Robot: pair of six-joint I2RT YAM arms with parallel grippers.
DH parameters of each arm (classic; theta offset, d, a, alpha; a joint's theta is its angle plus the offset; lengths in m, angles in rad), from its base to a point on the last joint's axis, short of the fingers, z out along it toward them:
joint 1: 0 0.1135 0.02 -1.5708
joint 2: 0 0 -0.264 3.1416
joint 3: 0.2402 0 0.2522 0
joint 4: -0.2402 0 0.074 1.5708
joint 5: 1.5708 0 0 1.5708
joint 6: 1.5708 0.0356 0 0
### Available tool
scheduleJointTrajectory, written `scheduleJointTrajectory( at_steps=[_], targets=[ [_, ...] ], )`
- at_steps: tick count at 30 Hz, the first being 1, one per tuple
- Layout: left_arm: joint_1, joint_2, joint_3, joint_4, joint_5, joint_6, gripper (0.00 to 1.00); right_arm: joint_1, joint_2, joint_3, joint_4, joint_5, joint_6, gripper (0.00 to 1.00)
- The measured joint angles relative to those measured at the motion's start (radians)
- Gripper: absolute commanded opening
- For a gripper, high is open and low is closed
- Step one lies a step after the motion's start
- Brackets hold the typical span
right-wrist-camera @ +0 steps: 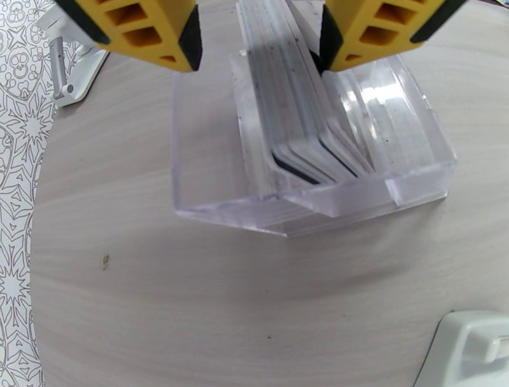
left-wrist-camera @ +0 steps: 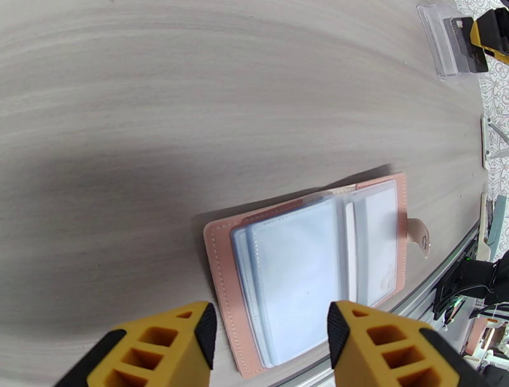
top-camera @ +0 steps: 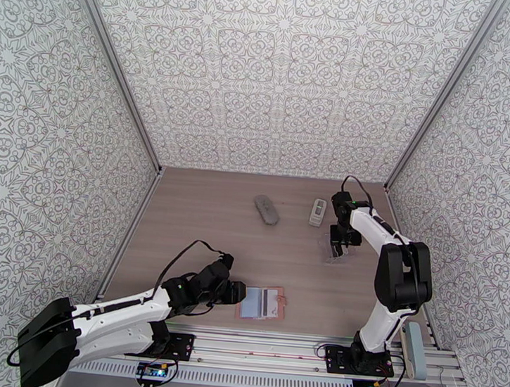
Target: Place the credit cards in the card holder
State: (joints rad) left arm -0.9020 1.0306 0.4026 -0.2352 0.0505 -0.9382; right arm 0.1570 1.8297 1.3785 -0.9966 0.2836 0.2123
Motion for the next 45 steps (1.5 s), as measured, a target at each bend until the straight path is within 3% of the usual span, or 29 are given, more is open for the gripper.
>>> scheduleJointTrajectory(
  at_steps=[8,22,24,27,29,45],
  targets=[
    [0.000,0.000,0.000,0.000,0.000,0.000,0.54,0.000,-0.008,0.002,-0.012,0.015,0.000,0.51],
    [0.000,0.000,0.000,0.000,0.000,0.000,0.54,0.000,-0.050,0.013,-0.034,0.031,0.006,0.35],
    [0.000,0.000,0.000,0.001,0.000,0.000,0.54,0.000,-0.050,0.013,-0.034,0.030,0.007,0.36],
    [0.000,0.000,0.000,0.001,0.000,0.000,0.54,0.000,-0.050,0.013,-0.034,0.024,0.008,0.49],
    [0.000,0.000,0.000,0.001,0.000,0.000,0.54,0.000,-0.050,0.013,-0.033,0.010,0.007,0.52],
    [0.000,0.000,0.000,0.002,0.000,0.000,0.54,0.000,-0.008,0.013,-0.034,0.001,0.007,0.51]
  ],
)
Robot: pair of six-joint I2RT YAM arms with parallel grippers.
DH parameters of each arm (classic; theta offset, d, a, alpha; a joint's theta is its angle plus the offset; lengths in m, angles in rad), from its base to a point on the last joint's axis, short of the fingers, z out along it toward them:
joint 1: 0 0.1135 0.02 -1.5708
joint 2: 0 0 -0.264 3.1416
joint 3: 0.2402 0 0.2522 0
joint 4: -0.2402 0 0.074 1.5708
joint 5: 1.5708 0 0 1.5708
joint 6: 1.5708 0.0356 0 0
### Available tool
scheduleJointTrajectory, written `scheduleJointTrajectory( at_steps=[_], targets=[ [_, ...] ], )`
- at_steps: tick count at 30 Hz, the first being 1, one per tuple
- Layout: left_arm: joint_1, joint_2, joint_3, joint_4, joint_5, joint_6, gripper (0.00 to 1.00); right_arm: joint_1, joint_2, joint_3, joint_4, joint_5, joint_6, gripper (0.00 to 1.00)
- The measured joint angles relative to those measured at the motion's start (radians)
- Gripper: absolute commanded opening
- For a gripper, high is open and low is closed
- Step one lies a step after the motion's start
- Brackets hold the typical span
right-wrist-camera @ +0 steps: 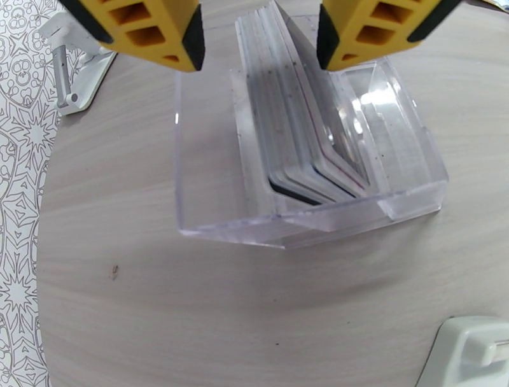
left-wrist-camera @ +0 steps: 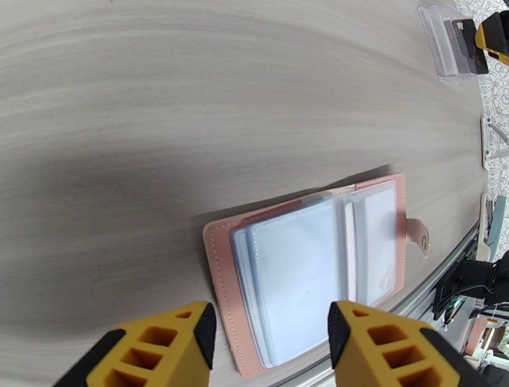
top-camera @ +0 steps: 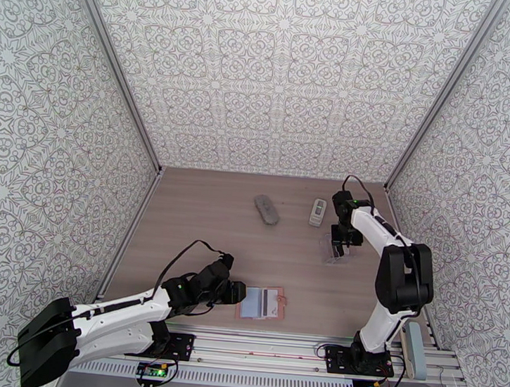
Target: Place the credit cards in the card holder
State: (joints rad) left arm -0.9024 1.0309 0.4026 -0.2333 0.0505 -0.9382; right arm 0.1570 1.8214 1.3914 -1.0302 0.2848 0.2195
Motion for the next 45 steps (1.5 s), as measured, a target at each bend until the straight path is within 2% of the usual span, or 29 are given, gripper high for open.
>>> scheduleJointTrajectory(
  at_steps=[40,45],
  targets=[
    [-0.003,0.029,0.000,0.029,0.000,0.000,0.54,0.000,0.023,0.020,-0.032,0.076,0.000,0.40],
    [-0.003,0.029,0.000,0.036,0.000,0.000,0.54,0.000,0.018,0.024,-0.035,0.079,0.001,0.33]
  ],
)
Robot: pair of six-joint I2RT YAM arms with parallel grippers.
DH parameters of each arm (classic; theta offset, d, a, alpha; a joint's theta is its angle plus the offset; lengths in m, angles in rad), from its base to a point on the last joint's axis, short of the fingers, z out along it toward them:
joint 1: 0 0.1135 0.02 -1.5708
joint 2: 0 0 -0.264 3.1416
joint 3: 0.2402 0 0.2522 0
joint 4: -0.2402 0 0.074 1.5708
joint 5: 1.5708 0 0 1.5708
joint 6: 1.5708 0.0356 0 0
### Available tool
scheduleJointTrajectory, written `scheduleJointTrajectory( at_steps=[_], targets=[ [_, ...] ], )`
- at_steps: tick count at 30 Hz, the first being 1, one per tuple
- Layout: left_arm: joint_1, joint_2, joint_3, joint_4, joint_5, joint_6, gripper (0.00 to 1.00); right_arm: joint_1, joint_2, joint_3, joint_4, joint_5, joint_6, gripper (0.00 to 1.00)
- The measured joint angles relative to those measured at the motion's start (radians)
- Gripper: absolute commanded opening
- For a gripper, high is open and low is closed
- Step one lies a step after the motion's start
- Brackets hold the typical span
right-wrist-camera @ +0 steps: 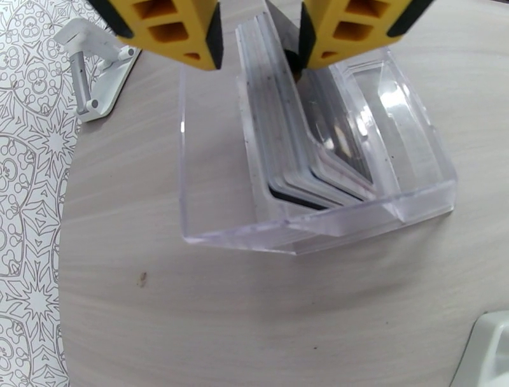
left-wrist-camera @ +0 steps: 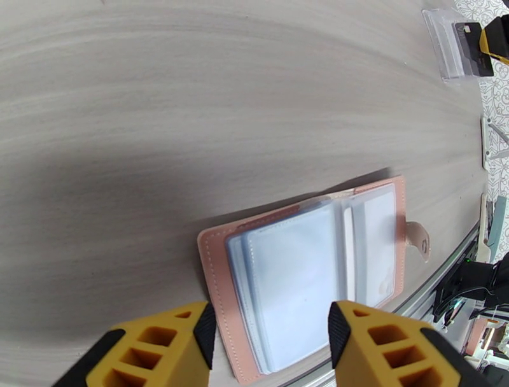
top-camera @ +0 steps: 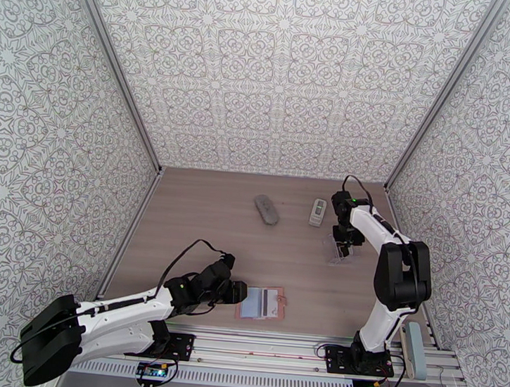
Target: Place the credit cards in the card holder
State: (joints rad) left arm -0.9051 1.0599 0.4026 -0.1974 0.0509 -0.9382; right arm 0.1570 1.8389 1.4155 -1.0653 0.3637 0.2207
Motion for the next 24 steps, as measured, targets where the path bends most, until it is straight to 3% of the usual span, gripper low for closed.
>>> scheduleJointTrajectory(
  at_steps=[24],
  targets=[
    [-0.002,0.010,0.000,0.001,0.000,0.000,0.54,0.000,-0.013,0.002,-0.003,-0.001,0.003,0.06]
  ],
)
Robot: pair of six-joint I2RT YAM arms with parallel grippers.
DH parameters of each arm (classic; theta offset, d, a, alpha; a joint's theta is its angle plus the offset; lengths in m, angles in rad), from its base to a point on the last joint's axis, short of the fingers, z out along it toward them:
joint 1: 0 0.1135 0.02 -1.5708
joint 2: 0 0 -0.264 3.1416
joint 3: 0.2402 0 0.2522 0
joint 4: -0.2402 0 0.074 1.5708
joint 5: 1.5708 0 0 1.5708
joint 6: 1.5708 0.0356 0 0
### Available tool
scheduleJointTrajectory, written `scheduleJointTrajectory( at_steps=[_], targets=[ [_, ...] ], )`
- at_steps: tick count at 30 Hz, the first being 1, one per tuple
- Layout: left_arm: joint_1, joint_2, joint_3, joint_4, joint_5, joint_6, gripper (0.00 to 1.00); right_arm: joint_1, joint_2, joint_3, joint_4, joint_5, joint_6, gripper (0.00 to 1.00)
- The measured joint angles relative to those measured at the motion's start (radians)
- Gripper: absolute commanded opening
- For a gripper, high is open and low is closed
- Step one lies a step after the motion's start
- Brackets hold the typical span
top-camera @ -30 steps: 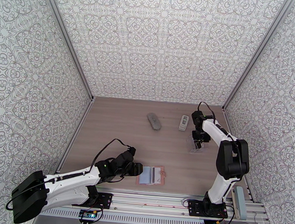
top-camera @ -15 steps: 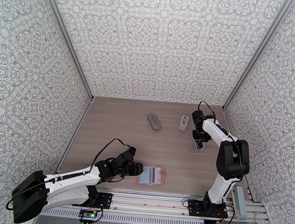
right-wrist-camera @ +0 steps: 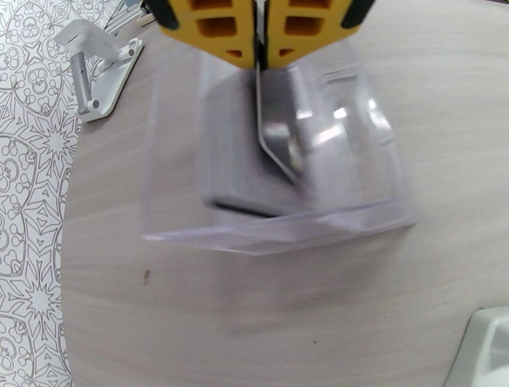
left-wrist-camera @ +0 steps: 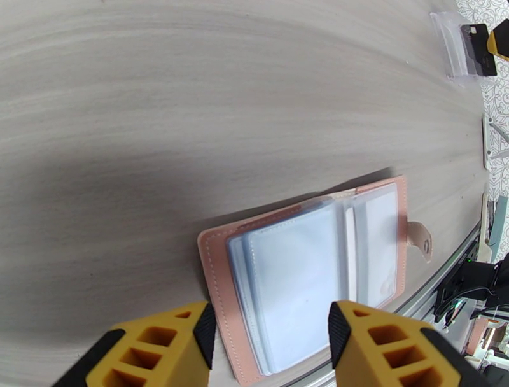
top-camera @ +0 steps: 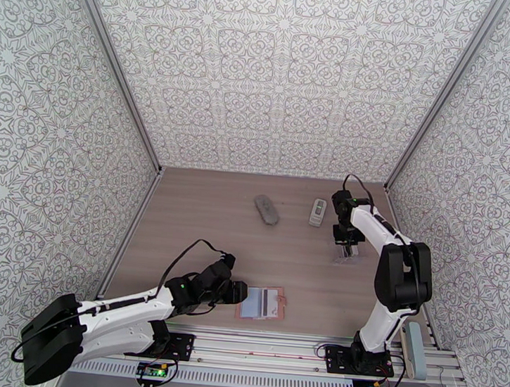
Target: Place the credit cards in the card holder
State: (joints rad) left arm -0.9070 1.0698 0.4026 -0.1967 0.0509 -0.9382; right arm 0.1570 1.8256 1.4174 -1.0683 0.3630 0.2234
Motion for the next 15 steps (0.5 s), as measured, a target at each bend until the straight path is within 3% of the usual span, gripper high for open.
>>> scheduleJointTrajectory(
  at_steps=[15],
  targets=[
    [-0.001,0.000,0.000,0.003,0.000,0.000,0.54,0.000,-0.018,0.000,-0.005,-0.008,0.000,0.00]
  ],
)
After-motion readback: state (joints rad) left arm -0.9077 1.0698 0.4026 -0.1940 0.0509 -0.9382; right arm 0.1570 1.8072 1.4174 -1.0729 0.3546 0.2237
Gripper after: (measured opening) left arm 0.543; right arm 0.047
